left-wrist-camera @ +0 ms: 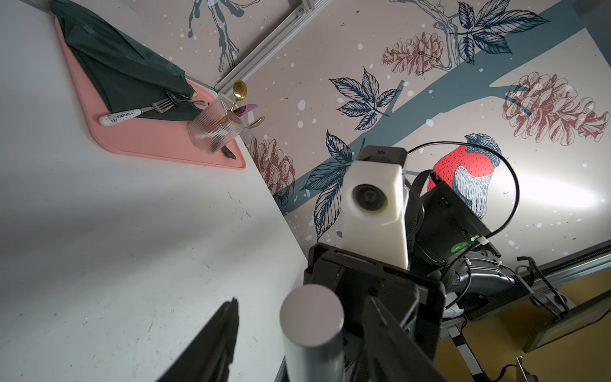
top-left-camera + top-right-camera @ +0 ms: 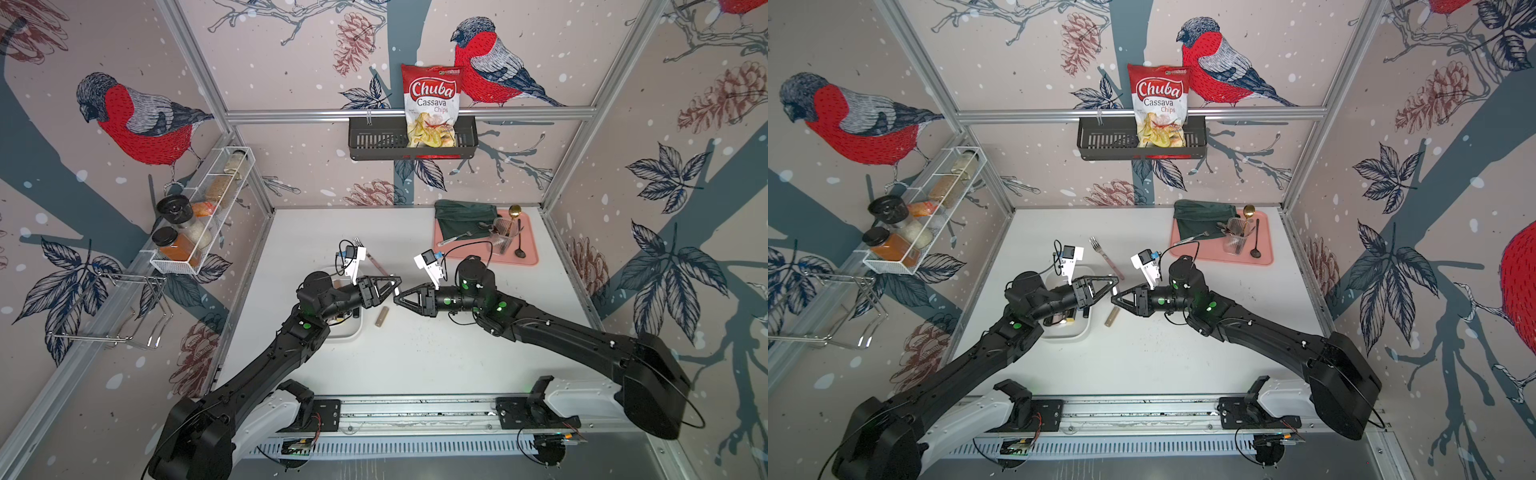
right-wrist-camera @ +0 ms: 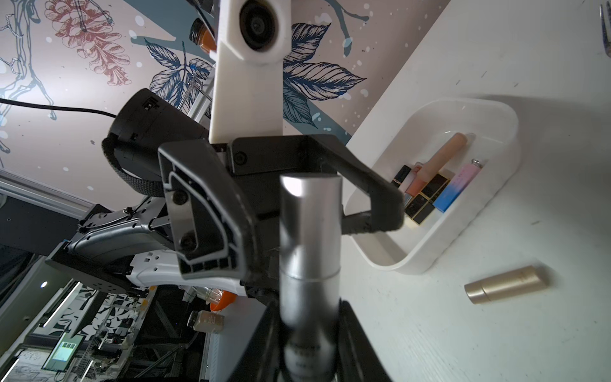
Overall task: Put the lipstick into the storage box
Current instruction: Place the lipstick in the storage box.
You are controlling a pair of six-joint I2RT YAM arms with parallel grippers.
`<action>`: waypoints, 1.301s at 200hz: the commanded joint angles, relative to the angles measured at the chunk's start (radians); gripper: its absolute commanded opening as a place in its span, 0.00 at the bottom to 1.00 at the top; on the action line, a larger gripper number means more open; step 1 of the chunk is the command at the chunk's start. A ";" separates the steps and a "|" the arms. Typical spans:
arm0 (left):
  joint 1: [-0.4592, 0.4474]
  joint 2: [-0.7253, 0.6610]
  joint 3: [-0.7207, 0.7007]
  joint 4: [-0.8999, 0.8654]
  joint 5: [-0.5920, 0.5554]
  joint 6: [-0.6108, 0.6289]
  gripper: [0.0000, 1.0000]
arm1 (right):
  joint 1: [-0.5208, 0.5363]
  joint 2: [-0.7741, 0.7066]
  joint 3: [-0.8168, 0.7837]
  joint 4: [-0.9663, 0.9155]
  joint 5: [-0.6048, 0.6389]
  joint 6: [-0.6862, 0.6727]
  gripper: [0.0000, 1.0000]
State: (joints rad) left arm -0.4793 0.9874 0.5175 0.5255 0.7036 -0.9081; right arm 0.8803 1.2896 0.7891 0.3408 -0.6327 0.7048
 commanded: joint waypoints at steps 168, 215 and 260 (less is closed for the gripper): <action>0.066 0.041 0.213 -0.594 -0.145 0.316 0.05 | -0.082 -0.102 -0.041 -0.044 0.098 -0.021 0.99; 0.211 0.160 0.443 -1.063 -0.453 0.630 0.07 | -0.101 -0.176 -0.077 -0.195 0.255 -0.104 1.00; 0.250 0.314 0.592 -1.172 -0.662 0.755 0.08 | -0.089 -0.167 -0.103 -0.184 0.270 -0.105 1.00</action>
State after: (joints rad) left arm -0.2398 1.2507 1.0702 -0.5354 0.1905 -0.2722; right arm 0.7811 1.1168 0.6914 0.1497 -0.3927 0.6228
